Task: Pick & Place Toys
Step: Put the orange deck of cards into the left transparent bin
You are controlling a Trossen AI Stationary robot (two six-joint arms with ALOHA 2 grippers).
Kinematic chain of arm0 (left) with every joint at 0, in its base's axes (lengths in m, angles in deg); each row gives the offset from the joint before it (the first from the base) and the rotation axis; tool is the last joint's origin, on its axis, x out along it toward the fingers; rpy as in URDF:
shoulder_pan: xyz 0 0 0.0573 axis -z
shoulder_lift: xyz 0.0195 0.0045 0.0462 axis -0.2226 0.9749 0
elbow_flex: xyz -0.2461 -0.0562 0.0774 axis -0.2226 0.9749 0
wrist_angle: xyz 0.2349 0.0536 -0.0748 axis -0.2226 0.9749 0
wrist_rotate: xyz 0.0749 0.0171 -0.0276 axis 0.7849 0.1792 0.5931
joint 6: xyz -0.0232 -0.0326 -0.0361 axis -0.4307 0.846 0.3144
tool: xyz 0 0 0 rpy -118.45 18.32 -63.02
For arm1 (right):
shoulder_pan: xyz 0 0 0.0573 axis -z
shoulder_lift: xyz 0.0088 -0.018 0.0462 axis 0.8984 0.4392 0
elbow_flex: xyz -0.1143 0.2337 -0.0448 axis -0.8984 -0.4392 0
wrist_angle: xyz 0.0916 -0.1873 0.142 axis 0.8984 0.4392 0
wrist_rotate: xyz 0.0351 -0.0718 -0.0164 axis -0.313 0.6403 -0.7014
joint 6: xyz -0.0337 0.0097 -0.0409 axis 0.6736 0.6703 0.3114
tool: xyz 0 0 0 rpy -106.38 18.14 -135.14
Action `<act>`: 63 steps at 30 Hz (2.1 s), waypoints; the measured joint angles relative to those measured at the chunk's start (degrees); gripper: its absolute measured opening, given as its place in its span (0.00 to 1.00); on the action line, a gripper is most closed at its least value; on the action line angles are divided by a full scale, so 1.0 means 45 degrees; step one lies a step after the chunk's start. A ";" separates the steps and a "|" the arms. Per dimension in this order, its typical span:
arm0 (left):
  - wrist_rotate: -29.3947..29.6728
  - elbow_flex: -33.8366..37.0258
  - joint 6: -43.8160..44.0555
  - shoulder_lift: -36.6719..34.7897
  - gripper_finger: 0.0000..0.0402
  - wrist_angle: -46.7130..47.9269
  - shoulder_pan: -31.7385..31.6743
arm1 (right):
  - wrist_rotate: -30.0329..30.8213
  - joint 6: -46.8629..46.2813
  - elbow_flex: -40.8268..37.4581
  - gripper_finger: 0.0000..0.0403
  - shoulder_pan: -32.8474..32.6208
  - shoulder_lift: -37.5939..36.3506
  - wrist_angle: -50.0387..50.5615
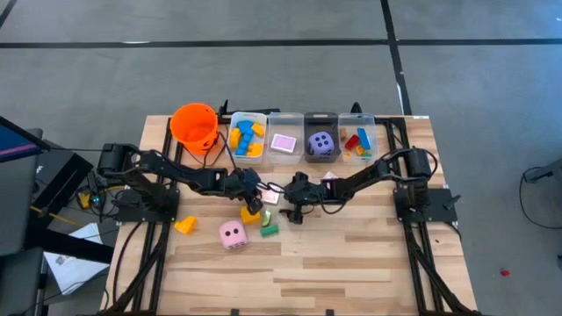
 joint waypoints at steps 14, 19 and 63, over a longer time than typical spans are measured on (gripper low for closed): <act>-0.0039 -0.0011 -0.0002 0.0019 0.00 -0.1002 0.0005 | -0.0505 0.0475 -0.0024 0.99 0.0107 0.0058 -0.0710; -0.0039 -0.0011 -0.0002 0.0023 0.00 -0.1114 0.0005 | -0.1399 0.0183 -0.0019 0.99 0.0100 0.0057 -0.0753; -0.0005 -0.0011 -0.0002 0.0024 0.00 -0.1637 0.0010 | 0.0023 -0.2138 0.0945 0.99 0.0056 0.0019 -0.0267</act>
